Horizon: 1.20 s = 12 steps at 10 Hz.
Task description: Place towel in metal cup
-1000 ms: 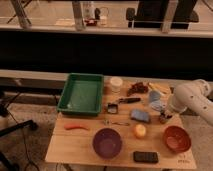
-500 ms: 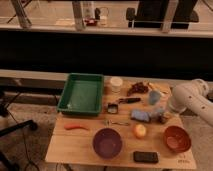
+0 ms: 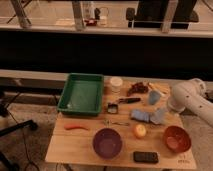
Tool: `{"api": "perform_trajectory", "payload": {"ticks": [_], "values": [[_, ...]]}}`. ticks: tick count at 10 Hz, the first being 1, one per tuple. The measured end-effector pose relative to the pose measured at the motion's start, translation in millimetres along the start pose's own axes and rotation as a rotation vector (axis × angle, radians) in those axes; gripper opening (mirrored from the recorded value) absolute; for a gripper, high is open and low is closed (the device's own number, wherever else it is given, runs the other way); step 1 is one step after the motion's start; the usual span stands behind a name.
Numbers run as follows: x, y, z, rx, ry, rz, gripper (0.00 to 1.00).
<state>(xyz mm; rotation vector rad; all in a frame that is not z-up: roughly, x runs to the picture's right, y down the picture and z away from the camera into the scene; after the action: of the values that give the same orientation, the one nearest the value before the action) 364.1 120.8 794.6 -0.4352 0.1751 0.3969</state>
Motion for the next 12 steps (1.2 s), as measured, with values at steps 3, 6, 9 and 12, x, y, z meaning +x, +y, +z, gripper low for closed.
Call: {"api": "perform_trajectory", "payload": {"ticks": [3, 6, 9, 12], "values": [[3.8, 13.9, 20.4, -0.041, 0.007, -0.033, 0.8], [1.9, 15.5, 26.1, -0.062, 0.006, -0.049, 0.8], [5.4, 23.4, 44.4, -0.096, 0.008, -0.065, 0.8], [2.2, 25.8, 52.1, -0.118, 0.006, -0.083, 0.8]]}}
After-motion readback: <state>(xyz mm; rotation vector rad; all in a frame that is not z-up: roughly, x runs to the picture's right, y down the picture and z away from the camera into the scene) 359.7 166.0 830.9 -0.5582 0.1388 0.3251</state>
